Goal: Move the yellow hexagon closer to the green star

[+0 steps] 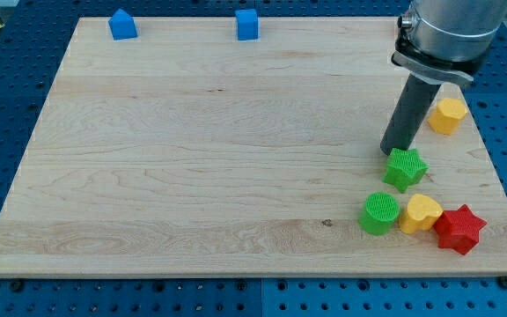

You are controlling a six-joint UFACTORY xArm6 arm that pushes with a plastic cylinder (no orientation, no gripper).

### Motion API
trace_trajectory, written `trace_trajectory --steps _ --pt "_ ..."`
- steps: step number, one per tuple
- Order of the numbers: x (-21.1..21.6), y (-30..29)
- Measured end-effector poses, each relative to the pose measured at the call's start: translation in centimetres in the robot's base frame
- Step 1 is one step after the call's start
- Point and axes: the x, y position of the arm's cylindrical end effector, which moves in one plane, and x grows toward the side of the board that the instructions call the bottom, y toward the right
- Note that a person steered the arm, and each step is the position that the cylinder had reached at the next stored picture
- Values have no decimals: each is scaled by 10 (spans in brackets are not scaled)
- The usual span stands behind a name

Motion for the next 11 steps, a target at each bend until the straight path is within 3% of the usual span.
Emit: trace_trajectory --steps 2,3,4,5,6,8,11 --pt "48 35" --pt "18 27" --pt "-42 15" --pt "-110 40" --pt "-114 106" --pt "-102 94" --pt "-46 82"
